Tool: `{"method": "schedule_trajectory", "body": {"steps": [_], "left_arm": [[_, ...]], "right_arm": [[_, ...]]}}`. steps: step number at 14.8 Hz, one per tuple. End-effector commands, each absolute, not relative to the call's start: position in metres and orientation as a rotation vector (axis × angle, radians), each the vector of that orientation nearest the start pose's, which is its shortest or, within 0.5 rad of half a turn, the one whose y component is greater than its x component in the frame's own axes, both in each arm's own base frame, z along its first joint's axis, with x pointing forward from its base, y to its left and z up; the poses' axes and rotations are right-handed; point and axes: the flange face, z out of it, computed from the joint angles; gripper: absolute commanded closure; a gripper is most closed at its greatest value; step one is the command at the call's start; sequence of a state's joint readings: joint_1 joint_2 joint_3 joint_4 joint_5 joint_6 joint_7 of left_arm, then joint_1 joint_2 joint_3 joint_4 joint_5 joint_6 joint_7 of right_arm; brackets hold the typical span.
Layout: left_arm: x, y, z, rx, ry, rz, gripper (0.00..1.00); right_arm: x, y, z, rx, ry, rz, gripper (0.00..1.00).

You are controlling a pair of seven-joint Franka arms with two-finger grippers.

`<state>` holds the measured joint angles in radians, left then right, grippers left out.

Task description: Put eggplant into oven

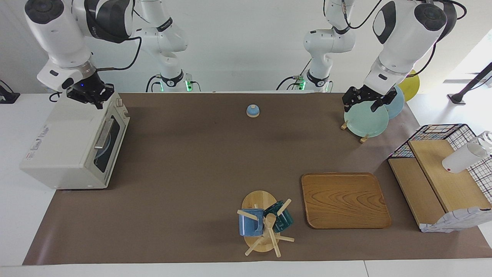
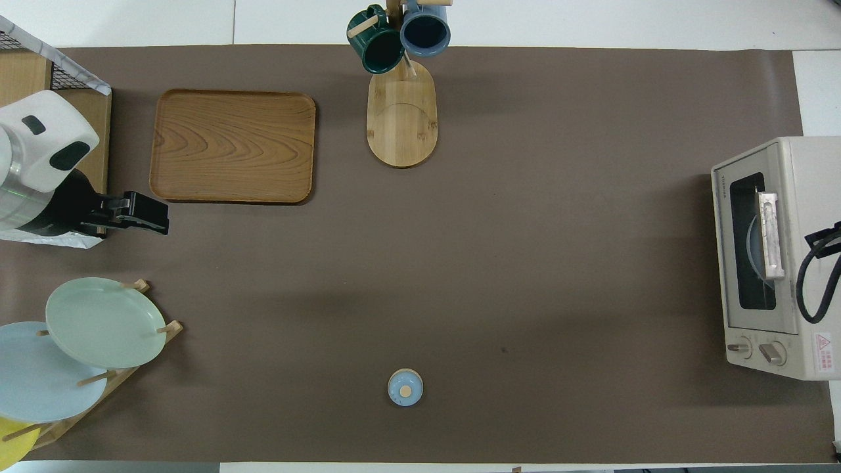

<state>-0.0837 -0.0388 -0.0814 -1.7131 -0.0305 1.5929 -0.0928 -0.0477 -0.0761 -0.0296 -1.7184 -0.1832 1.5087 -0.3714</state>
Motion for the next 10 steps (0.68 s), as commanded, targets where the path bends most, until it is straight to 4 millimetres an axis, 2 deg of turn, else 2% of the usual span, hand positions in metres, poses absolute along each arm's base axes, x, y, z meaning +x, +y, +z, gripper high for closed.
{"method": "schedule_trajectory", "body": {"steps": [1,2,5,8,9,10], "left_arm": [[0.528,-0.089,0.587,-3.142,0.119,0.13,0.0],[0.528,-0.088,0.587,-3.142,0.116,0.13,0.0],[0.528,-0.089,0.587,-3.142,0.119,0.13,0.0],[0.528,-0.089,0.586,-3.142,0.118,0.133,0.0],[0.528,-0.089,0.586,-3.142,0.116,0.133,0.0],[0.528,-0.088,0.587,-3.142,0.114,0.13,0.0]], "right_arm": [[0.526,-0.041,0.602,-3.193,-0.539,0.296,0.48],[0.526,-0.039,0.602,-3.173,-0.535,0.29,0.0],[0.525,-0.04,0.601,-3.156,-0.5,0.292,0.0],[0.527,-0.026,0.602,-3.143,-0.444,0.275,0.0],[0.527,-0.034,0.601,-3.146,-0.412,0.28,0.0],[0.526,-0.032,0.602,-3.144,-0.402,0.281,0.0]]}}
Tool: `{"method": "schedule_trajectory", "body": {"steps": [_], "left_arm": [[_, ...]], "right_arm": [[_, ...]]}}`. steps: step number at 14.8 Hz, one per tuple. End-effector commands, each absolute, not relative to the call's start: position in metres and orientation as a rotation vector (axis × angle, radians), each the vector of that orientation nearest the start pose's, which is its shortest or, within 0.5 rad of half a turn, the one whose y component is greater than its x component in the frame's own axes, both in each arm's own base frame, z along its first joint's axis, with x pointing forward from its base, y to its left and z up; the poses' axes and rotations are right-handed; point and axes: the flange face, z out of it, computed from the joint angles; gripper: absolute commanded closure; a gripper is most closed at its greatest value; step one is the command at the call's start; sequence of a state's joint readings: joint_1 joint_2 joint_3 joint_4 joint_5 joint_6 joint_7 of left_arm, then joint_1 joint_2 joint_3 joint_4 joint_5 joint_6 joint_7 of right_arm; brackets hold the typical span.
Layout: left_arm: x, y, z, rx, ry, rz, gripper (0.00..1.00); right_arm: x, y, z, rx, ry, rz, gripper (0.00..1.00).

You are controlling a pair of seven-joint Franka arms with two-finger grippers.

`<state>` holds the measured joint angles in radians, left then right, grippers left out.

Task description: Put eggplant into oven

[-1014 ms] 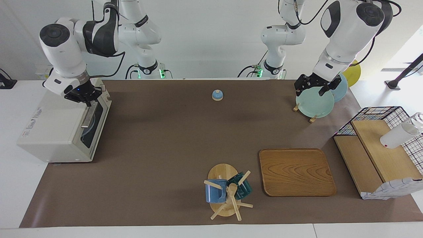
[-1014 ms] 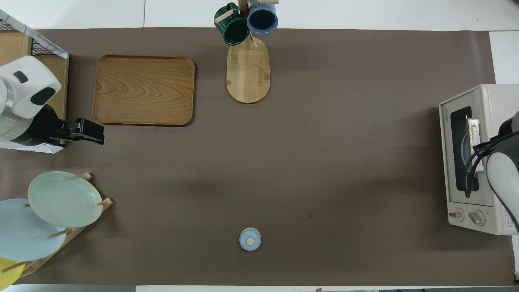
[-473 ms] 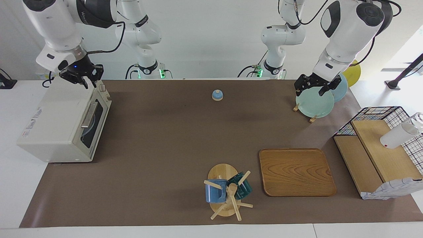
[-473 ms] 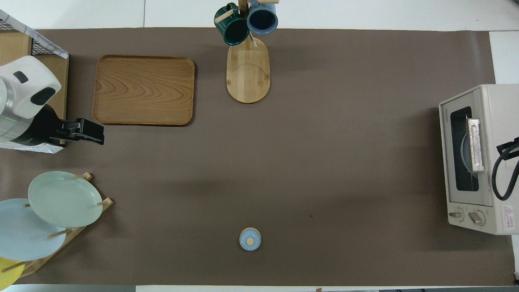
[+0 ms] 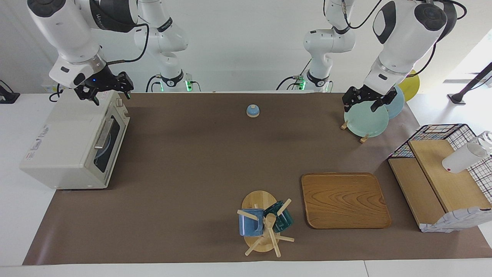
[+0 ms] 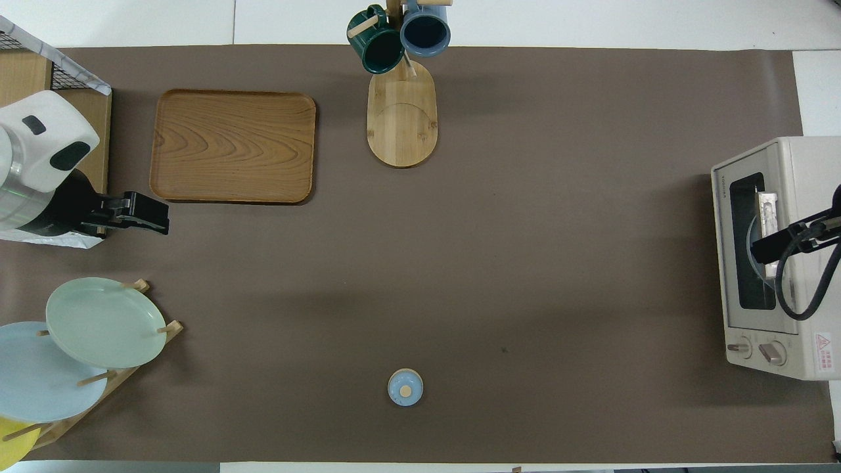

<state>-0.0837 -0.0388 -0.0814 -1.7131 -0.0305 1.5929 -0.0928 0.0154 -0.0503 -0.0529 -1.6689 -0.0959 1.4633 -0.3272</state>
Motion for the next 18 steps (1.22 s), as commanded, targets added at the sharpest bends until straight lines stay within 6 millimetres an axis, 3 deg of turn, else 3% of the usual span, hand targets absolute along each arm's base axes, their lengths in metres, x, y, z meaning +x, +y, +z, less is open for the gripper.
{"method": "schedule_trajectory", "body": {"steps": [1,5,9,12,18], "left_arm": [[0.528,-0.088,0.587,-3.142,0.114,0.13,0.0],[0.528,-0.088,0.587,-3.142,0.114,0.13,0.0],[0.528,-0.088,0.587,-3.142,0.116,0.13,0.0],[0.528,-0.088,0.587,-3.142,0.116,0.13,0.0],[0.528,-0.088,0.587,-3.142,0.116,0.13,0.0]], "right_arm": [[0.527,-0.029,0.603,-3.145,-0.409,0.274,0.0],[0.526,-0.026,0.612,-3.153,-0.41,0.233,0.0],[0.527,-0.01,0.61,-3.158,-0.369,0.245,0.0],[0.525,-0.02,0.615,-3.154,-0.335,0.227,0.0],[0.526,-0.017,0.615,-3.158,-0.299,0.213,0.0]]}}
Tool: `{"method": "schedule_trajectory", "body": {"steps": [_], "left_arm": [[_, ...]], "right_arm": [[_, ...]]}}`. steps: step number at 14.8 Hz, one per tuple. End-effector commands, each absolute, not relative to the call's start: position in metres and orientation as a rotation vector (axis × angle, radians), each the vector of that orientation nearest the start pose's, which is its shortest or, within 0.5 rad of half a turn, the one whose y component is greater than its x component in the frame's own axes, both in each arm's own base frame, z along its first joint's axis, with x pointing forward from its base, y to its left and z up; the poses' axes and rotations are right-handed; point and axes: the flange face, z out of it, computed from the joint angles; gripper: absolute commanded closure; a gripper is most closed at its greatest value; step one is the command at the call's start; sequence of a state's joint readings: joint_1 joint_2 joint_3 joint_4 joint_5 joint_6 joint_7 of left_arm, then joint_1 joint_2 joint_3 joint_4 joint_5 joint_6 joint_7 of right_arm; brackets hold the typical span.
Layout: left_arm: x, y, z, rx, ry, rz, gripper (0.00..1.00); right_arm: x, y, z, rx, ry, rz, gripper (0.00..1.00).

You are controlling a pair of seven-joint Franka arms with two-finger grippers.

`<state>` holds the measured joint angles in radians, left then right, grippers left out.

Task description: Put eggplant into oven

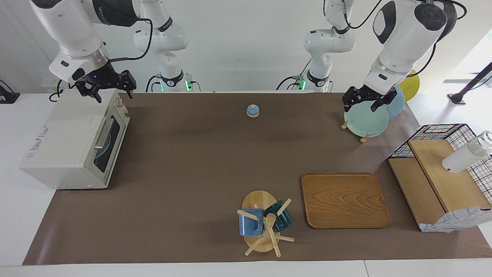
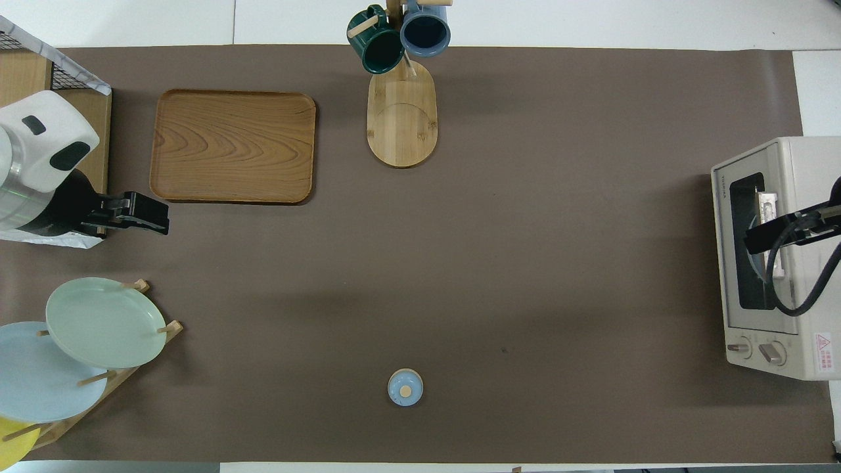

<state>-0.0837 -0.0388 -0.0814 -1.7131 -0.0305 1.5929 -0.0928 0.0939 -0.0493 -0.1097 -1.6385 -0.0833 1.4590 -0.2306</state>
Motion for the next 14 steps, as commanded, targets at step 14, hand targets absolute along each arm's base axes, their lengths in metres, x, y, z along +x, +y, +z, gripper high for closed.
{"method": "schedule_trajectory", "body": {"steps": [14], "left_arm": [[0.5278,-0.089,0.5869,-3.142,0.119,0.13,0.0]], "right_arm": [[0.5322,-0.0121,0.6146,-3.148,-0.209,0.166,0.0]]}}
